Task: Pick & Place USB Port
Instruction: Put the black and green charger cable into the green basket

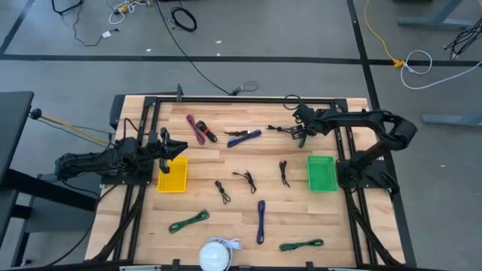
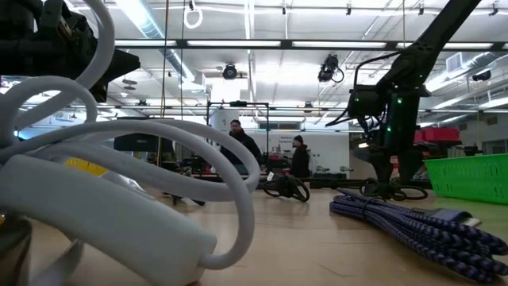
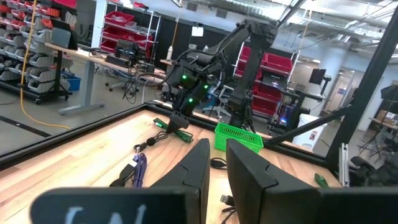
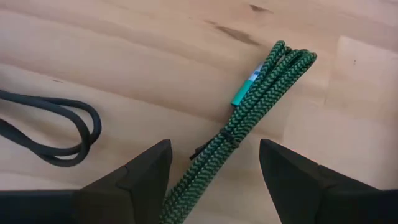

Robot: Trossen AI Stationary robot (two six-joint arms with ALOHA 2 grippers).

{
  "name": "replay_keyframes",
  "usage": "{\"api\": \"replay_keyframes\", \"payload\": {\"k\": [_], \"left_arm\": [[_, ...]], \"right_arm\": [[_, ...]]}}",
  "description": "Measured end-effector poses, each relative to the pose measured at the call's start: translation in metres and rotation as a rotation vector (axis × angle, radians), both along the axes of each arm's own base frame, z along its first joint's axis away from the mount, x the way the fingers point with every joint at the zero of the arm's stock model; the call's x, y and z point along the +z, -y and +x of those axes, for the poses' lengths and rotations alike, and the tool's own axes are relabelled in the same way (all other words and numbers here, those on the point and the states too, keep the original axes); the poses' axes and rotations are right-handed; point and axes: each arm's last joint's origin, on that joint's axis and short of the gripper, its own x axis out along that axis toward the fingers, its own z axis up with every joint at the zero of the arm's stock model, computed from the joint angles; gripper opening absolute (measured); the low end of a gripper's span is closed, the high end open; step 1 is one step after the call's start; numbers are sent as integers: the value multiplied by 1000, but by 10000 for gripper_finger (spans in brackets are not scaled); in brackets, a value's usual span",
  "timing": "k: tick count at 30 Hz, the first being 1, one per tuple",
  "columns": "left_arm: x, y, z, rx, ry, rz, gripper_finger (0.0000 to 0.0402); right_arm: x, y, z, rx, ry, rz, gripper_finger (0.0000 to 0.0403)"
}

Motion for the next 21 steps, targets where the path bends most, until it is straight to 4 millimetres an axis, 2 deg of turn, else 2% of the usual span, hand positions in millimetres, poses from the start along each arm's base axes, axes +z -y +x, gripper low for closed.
{"api": "replay_keyframes", "payload": {"k": [4,8,11,16,21], "left_arm": [[0,0,0,0,0,0,57],[0,0,0,0,0,0,57],[0,0,0,0,0,0,57],[0,0,0,0,0,0,57],[0,0,0,0,0,0,57]], "right_arm": [[-6,-3,-3,15,0,-4,238],[-6,-4,-3,19,5,2,196],[-7,-3,-2,24,21,8,143],[-7,-3,-1,59,33,19,24],[-2,1,0,87,24,14,12]]}}
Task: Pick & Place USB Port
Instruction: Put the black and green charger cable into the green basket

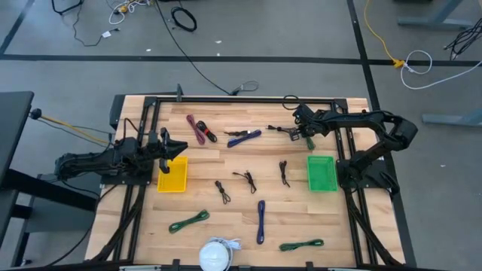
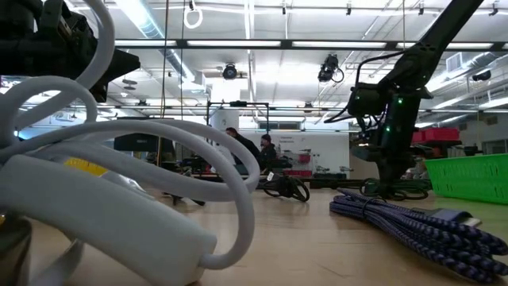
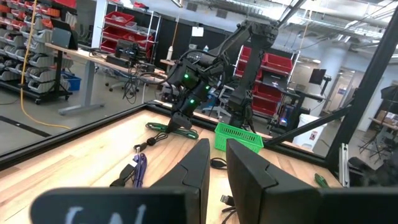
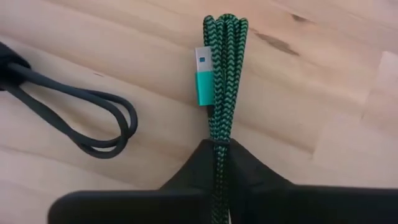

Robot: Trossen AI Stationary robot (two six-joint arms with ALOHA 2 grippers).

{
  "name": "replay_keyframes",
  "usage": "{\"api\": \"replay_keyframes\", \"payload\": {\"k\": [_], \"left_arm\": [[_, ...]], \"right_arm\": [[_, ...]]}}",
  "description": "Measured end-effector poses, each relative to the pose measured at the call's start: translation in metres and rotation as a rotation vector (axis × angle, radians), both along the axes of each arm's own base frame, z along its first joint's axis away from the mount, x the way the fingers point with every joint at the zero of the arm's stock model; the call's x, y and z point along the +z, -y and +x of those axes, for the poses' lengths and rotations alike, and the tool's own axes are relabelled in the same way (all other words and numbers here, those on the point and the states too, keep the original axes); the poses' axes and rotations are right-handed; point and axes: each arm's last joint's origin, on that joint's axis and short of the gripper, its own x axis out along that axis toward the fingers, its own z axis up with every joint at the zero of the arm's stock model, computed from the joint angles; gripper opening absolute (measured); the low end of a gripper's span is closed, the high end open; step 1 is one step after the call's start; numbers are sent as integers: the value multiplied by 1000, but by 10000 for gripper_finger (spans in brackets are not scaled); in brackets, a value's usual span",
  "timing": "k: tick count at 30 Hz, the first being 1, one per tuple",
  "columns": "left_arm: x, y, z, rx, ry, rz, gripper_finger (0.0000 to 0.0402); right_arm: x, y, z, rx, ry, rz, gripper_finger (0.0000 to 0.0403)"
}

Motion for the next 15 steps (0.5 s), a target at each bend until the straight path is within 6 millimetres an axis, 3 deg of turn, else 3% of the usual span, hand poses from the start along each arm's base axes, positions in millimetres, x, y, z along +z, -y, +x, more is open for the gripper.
{"api": "replay_keyframes", "payload": {"k": [3,8,12,15], "left_arm": [[0,0,0,0,0,0,57],[0,0,0,0,0,0,57],[0,0,0,0,1,0,57],[0,0,0,0,0,0,57]], "right_arm": [[14,4,3,27,-30,-2,10],[63,10,13,77,-73,-20,10],[105,2,19,115,-51,-45,10],[128,-19,21,164,-20,-49,10]]}}
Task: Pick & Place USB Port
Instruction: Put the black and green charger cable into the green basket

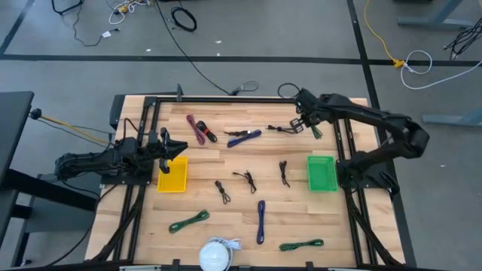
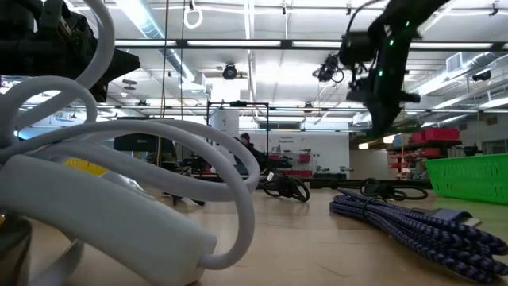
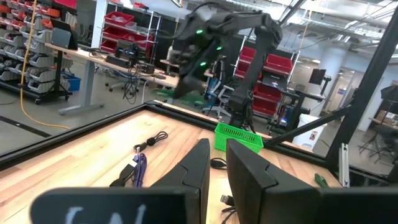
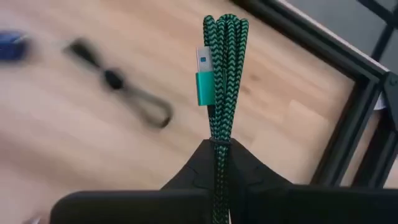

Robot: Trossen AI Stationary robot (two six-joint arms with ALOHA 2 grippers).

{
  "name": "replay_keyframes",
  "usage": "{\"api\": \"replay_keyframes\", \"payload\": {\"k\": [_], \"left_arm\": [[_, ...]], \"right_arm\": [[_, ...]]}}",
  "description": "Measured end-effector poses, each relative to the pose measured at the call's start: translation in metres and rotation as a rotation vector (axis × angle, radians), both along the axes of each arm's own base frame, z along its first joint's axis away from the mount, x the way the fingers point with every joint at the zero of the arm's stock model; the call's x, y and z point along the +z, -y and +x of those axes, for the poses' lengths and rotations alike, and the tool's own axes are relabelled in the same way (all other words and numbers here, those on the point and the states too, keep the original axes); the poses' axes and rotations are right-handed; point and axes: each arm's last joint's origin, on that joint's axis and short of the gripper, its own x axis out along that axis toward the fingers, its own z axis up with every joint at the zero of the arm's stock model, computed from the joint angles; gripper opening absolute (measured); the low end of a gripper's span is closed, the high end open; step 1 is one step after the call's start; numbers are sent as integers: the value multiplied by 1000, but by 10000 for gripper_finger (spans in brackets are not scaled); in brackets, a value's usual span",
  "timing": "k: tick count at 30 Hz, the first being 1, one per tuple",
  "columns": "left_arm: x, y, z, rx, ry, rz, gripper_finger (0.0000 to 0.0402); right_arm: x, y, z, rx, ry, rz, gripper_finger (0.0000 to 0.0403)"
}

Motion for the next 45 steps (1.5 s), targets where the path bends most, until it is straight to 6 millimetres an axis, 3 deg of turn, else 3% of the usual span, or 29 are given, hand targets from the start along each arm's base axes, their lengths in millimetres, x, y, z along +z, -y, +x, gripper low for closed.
{"api": "replay_keyframes", "payload": {"k": [4,10,20,24,31,37,45], "left_arm": [[0,0,0,0,-1,0,57],[0,0,0,-5,2,-13,57],[0,0,0,-5,3,-13,57],[0,0,0,-5,1,-17,57],[-1,0,0,-6,-1,-17,57],[0,0,0,-6,-1,-17,57],[-1,0,0,-5,-1,-16,57]], "right_arm": [[31,-38,-3,47,137,-15,10],[48,-99,-18,72,200,-3,10],[43,-171,-29,37,208,-14,10],[31,-195,-29,38,208,-24,10],[-9,-217,-31,-77,131,-64,10],[-36,-219,-36,-171,83,-118,10],[-56,-216,-43,-234,47,-122,10]]}}
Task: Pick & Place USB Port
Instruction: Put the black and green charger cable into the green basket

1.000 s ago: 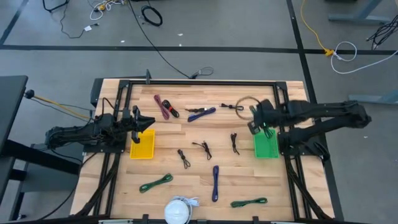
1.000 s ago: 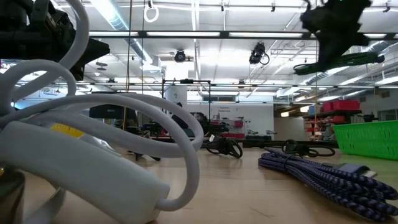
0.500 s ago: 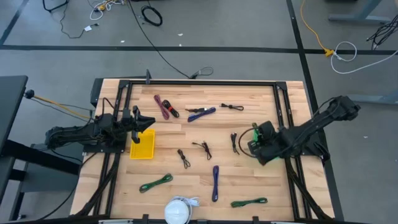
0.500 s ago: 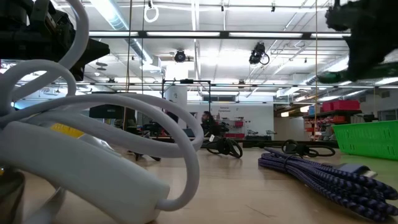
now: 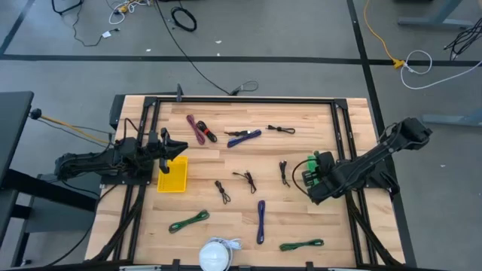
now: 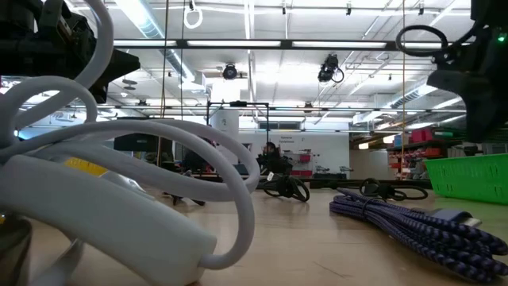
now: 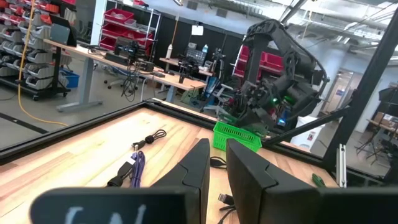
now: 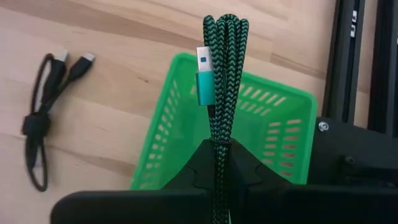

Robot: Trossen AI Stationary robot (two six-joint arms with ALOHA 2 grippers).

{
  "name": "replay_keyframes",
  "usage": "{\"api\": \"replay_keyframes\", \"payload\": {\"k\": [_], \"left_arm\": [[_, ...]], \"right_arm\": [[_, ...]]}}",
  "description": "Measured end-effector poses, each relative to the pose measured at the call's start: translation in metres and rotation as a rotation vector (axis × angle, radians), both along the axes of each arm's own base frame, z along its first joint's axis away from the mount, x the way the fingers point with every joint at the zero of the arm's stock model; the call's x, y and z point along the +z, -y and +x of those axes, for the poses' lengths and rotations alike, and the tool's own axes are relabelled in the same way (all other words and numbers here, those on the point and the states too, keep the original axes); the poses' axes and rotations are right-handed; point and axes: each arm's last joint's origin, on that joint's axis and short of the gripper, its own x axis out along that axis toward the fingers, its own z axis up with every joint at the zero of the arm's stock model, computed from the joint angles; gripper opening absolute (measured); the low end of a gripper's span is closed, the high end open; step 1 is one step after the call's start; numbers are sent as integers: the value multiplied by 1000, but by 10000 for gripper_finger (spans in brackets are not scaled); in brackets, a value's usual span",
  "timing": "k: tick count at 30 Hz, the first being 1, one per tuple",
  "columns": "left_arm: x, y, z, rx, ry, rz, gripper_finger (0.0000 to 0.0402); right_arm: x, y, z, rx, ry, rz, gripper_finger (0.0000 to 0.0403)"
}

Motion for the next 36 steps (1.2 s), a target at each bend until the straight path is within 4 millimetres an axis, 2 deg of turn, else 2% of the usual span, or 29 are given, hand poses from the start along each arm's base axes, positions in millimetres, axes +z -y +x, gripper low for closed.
{"api": "replay_keyframes", "payload": {"k": [9,23,36], "left_arm": [[0,0,0,0,0,0,57],[0,0,0,1,0,1,57],[0,0,0,0,1,-1,57]], "right_arm": [[-9,3,-5,-34,0,-22,19],[-12,5,-7,-40,-3,-29,151],[-12,5,-5,-43,5,-27,160]]}}
